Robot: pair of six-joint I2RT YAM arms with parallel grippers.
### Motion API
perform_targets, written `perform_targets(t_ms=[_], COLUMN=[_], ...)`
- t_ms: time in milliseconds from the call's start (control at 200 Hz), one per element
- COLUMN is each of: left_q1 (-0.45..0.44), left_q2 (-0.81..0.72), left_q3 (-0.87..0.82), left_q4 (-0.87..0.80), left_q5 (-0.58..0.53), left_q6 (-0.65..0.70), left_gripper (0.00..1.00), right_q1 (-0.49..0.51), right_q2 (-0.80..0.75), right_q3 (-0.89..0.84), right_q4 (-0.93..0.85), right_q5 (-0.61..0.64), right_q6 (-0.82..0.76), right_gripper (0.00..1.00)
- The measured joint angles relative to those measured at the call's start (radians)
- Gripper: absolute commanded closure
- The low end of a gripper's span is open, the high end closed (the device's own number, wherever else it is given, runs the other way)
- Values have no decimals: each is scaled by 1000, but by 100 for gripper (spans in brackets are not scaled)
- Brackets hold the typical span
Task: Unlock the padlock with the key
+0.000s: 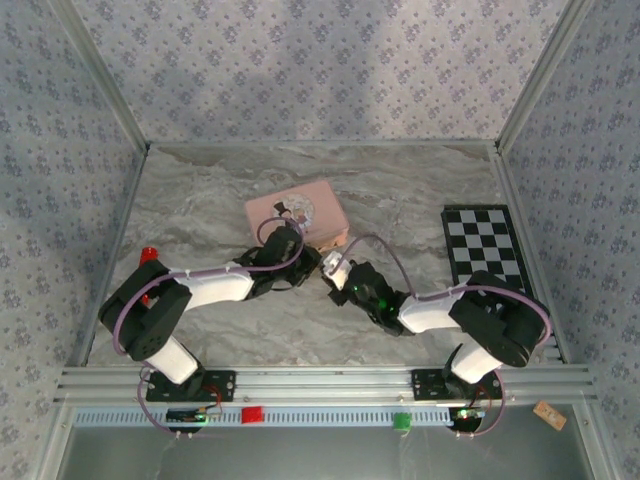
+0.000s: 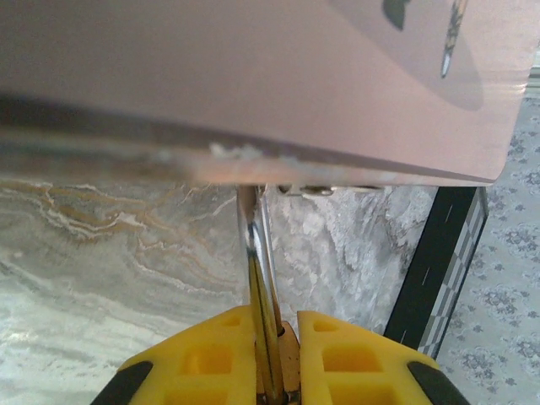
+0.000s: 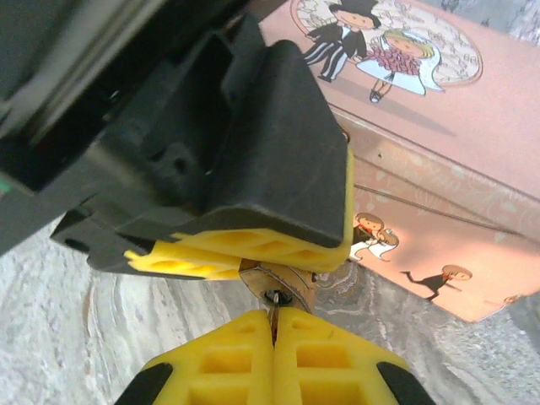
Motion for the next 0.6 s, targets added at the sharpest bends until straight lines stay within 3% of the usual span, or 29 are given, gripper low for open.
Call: perform_targets(t_ms=[360,600], left_q1=[1,-1], left_q2=[1,35], left_q3=[2,3], left_q4=[68,60], left_q5=[-5,-7], left_q6=[0,8], left_gripper=[100,100], right_q1=[-165,-179], right_q2=[-59,24], right_q3=[5,-23], right_q4=[-47,61], right_q5=[-287,-345], right_q6=[569,860], right_gripper=[100,100])
